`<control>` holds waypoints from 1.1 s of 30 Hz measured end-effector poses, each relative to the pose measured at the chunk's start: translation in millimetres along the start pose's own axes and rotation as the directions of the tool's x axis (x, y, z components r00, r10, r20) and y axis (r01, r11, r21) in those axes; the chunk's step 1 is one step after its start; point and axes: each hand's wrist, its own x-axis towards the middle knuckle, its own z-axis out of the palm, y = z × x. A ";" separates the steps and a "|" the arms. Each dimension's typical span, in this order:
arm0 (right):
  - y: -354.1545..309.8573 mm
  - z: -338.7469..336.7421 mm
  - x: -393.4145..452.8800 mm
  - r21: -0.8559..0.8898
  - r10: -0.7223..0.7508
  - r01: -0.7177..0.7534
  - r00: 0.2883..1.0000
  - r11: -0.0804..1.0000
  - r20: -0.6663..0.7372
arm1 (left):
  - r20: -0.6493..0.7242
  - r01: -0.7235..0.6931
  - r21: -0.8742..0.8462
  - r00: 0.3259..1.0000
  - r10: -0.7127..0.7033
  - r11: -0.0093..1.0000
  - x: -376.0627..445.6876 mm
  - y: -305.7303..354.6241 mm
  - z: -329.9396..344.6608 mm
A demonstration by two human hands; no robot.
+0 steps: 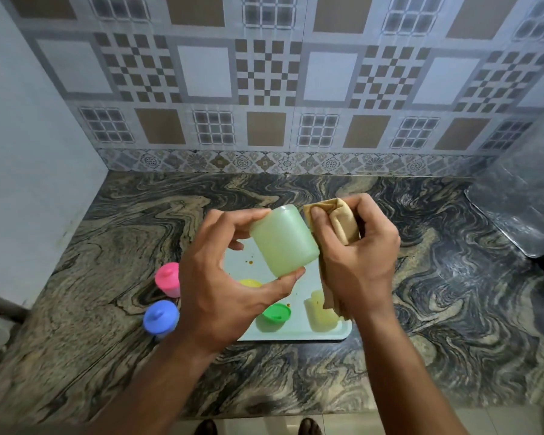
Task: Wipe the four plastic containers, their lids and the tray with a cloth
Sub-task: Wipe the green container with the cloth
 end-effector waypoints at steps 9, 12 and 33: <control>-6.4 -10.5 -24.9 0.325 0.077 -0.074 0.997 0.943 0.004 | -0.055 0.119 -0.270 0.989 -0.139 0.955 8.1 -11.1 8.5; -15.8 -4.6 -32.2 0.342 0.038 -0.036 0.999 0.939 0.000 | 0.030 0.131 -0.446 0.991 -0.132 0.885 9.8 -10.6 11.2; -26.6 8.3 -6.3 0.185 -0.091 0.088 0.996 0.979 0.008 | -0.076 -0.111 -0.092 0.992 0.104 0.990 8.2 -13.9 -3.0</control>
